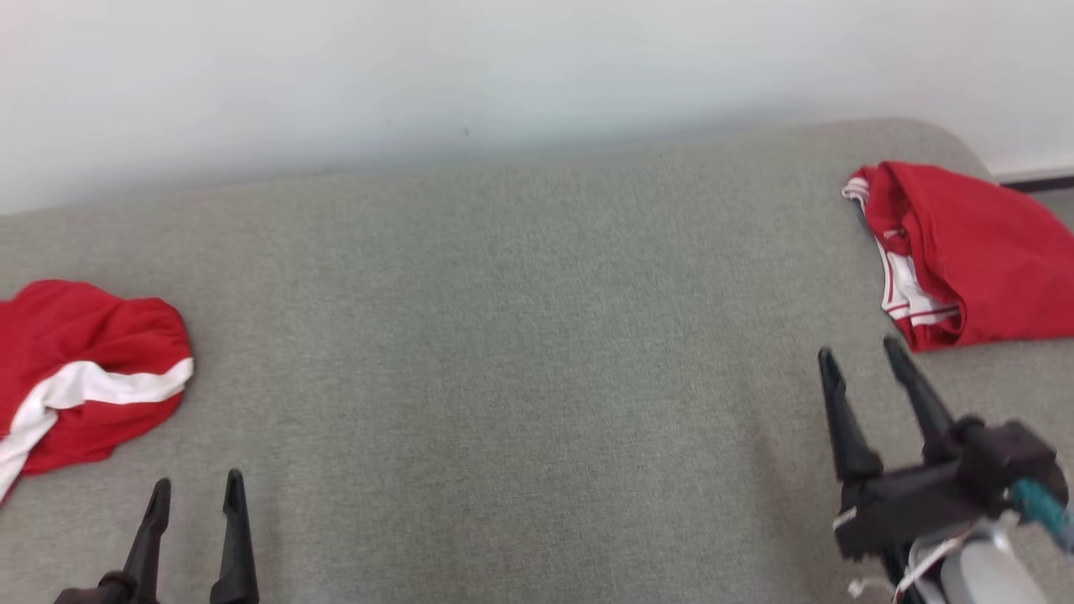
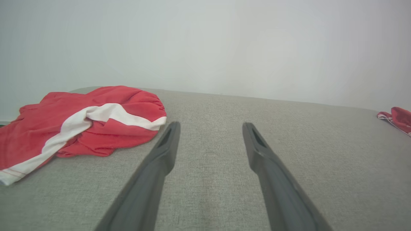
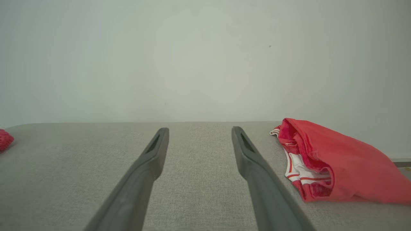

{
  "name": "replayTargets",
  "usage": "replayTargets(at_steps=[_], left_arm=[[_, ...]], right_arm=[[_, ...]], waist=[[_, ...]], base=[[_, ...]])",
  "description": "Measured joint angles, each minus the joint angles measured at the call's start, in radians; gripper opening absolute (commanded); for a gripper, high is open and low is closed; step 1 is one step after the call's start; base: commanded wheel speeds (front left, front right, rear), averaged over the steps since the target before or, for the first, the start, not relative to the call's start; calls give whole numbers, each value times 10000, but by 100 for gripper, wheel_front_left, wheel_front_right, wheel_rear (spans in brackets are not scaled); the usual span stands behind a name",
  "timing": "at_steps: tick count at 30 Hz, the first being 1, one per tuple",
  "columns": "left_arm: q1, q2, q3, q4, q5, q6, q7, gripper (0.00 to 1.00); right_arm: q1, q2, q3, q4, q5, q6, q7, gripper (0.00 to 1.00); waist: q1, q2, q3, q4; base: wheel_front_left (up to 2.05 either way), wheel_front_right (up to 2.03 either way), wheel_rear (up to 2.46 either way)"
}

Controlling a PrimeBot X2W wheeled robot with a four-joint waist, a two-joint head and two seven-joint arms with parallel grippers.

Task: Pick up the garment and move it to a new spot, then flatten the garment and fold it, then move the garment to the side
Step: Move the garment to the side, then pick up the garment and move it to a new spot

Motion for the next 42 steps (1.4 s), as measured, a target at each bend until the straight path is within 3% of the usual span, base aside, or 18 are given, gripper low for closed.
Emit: replayTargets(at_steps=[8,20,42], left_arm=[[347,-65,217,199,88,-36,2,100],[504,-107,393,368,230,-50,2,100],[554,-19,272,447,290,-121,2,100]], right_arm=[[1672,694,-199,-823,-378,0,130,100],[2545,1430,-502,-1068,-481,0,184,100],[2678,1547,-593,-780,-550,0,138,100]], waist=[[-1,0,-771,168],[1,-1,-1292,297],[3,0,-1300,398]], base=[[0,0,0],[0,0,0],[0,0,0]])
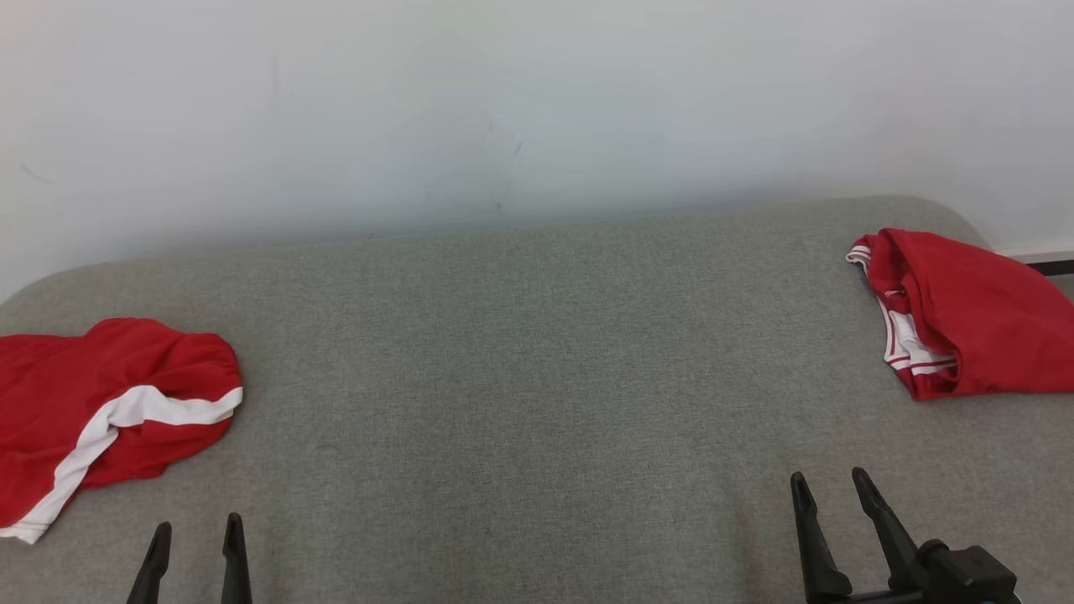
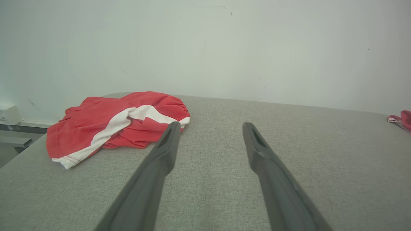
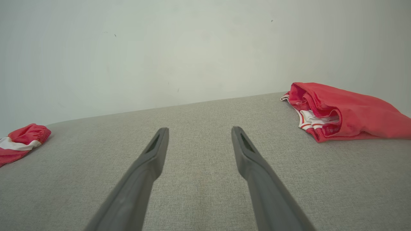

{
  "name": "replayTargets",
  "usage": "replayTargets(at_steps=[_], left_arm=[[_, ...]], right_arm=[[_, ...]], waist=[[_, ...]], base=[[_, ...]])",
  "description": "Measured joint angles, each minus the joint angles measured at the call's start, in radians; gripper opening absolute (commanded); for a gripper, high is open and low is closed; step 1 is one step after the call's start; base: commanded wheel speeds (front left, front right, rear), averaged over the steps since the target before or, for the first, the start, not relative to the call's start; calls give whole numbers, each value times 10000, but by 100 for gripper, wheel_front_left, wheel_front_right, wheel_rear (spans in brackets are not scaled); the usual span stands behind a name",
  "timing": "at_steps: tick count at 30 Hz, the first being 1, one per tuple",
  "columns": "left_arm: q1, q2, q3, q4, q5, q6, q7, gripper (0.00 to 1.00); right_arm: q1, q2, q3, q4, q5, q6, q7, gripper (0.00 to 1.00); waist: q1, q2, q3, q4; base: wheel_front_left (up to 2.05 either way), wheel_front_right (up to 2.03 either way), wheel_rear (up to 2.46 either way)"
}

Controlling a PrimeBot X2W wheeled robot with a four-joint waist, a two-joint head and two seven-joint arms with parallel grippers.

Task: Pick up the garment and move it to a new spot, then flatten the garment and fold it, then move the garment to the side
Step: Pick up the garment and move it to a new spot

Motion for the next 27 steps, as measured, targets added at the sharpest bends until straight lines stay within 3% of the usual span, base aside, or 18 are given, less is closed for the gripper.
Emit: replayTargets(at_steps=[11,27], left_arm=[[-138,182,29,19,44,-13,-2,100],[-439,295,117,209,-21,15,0,100]], right_arm=[[212,90,-174,-2,46,0,-25,100],[195,290,-56,86,86,0,-42,100]], waist=[[0,0,34,651],[0,0,159,2924]], base=[[0,0,0],[0,0,0]])
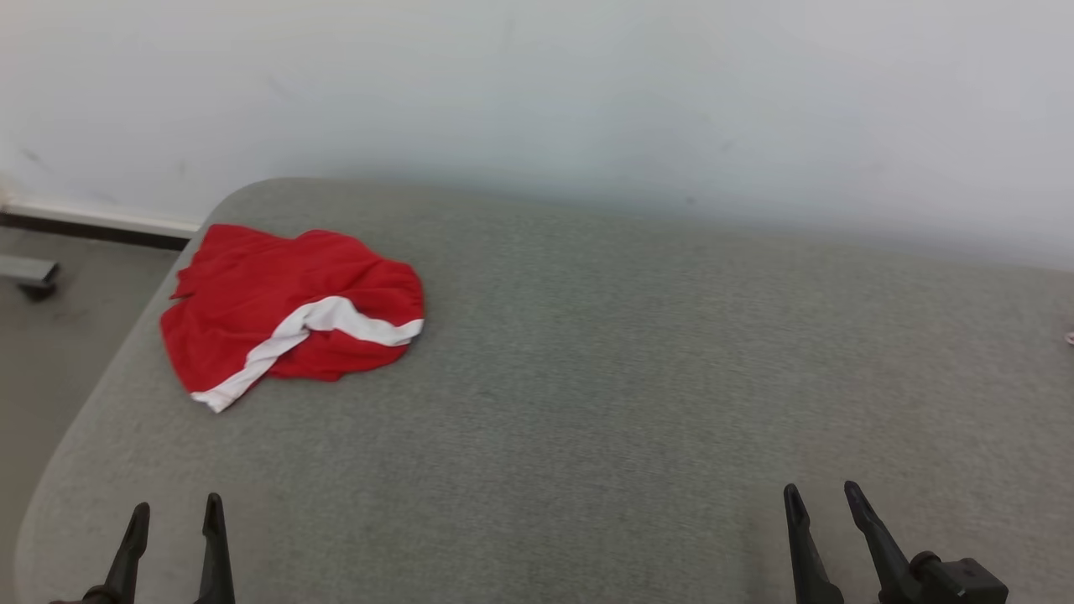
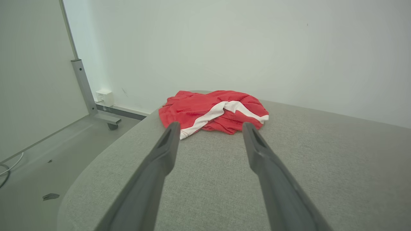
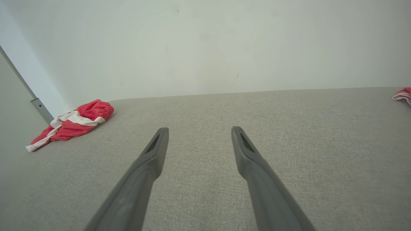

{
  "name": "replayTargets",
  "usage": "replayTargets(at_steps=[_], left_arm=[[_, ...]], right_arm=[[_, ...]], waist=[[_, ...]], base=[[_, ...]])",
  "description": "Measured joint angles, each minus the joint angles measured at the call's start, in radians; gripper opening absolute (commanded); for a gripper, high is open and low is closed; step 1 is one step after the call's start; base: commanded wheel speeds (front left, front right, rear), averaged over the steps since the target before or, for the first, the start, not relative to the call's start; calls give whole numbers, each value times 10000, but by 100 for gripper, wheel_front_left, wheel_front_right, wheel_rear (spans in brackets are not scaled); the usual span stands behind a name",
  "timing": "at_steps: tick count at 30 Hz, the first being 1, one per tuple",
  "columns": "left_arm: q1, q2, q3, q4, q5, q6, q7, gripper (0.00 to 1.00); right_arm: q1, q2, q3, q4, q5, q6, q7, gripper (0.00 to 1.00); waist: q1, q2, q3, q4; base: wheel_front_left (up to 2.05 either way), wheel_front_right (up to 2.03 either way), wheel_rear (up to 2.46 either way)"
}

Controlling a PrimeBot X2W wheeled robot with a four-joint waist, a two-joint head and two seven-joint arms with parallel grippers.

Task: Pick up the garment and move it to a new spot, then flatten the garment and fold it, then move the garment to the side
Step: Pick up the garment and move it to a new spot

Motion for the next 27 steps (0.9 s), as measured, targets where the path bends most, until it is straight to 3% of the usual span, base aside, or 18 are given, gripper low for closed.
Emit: replayTargets(at_steps=[14,27], left_arm=[[-37,8,146,59,-23,33,0,100],[-39,-19,303,100,-23,48,-2,100]], right_arm=[[-187,54,165,63,0,0,31,100],[-202,128,347,186,40,0,6,100]], waist=[[0,0,201,1558],[0,0,137,1573]], base=[[0,0,0],[0,0,0]])
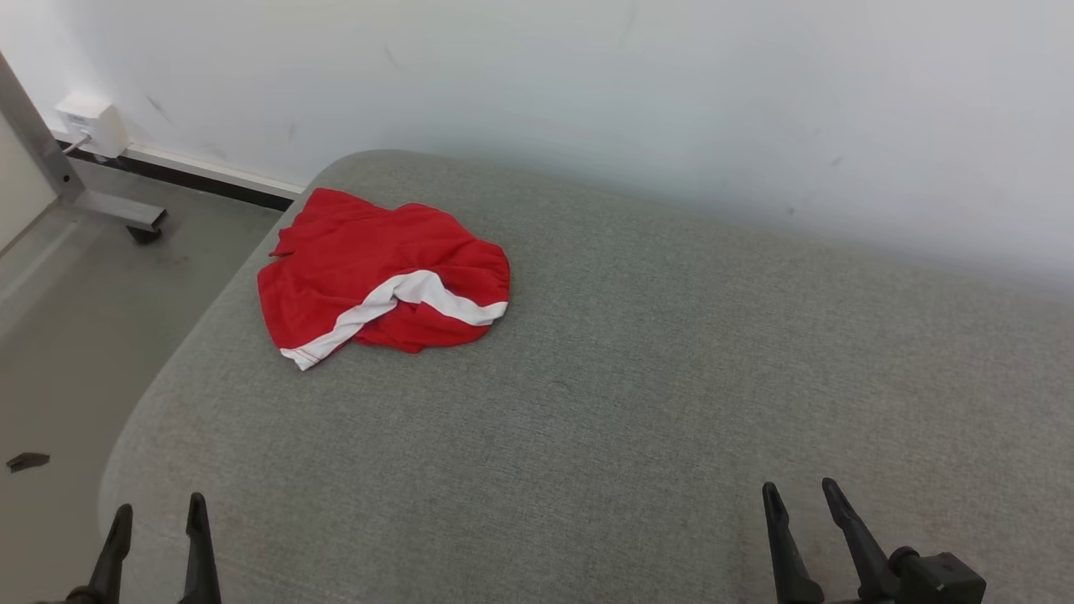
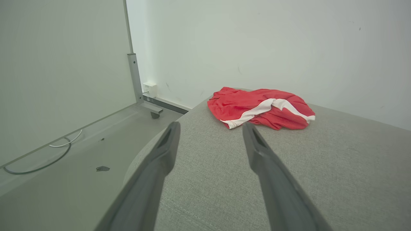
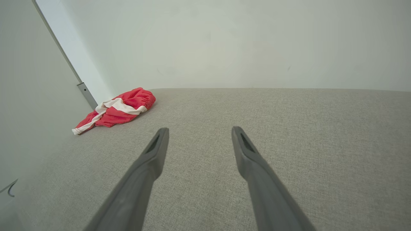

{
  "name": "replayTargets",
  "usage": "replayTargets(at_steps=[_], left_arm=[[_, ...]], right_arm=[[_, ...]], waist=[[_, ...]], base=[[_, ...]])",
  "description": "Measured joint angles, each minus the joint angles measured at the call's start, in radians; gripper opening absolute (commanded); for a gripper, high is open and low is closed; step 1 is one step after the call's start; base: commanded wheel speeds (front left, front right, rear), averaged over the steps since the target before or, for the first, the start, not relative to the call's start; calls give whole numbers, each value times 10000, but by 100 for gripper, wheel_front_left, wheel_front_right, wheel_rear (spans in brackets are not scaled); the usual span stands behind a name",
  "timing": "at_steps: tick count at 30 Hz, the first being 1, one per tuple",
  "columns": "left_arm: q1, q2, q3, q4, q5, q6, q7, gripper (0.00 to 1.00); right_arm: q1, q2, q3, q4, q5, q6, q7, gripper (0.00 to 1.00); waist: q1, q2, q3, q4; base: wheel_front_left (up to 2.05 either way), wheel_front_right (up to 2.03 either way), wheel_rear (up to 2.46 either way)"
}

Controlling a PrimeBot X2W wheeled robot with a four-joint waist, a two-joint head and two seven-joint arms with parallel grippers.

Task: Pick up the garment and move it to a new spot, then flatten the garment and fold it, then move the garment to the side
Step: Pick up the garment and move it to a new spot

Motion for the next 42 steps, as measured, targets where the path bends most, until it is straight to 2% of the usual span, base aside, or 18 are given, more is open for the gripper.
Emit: replayTargets(at_steps=[4,12,16,18,26,33,42], left_arm=[[-276,107,-52,25,17,0,0,100],[-2467,685,-92,201,-211,-13,2,100],[-3851,1120,-71,337,-384,-17,94,100],[-4920,1517,52,546,-623,-17,290,100],[-7259,2508,150,1546,-951,-31,811,100],[-8717,3329,-226,3511,-1231,-81,1440,100],[-9495,3889,-1007,6445,-2061,-90,2917,100]], right_arm=[[-94,-4,-79,-15,6,0,-4,100],[-640,-244,-286,-339,-56,0,163,100],[-926,-384,-541,-554,-128,0,205,100],[-1189,-458,-811,-736,-150,0,190,100],[-1555,-539,-1429,-1223,-247,-2,96,100],[-1825,-612,-1756,-1657,-278,-2,54,100],[-1900,-679,-1908,-1891,-337,-2,75,100]], waist=[[0,0,65,-134],[1,0,529,-782],[1,1,970,-1234],[1,1,1401,-1613],[2,1,2727,-2675],[3,2,3911,-3476],[2,2,4735,-4356]], base=[[0,0,0],[0,0,0],[0,0,0],[0,0,0],[0,0,0],[0,0,0],[0,0,0]])
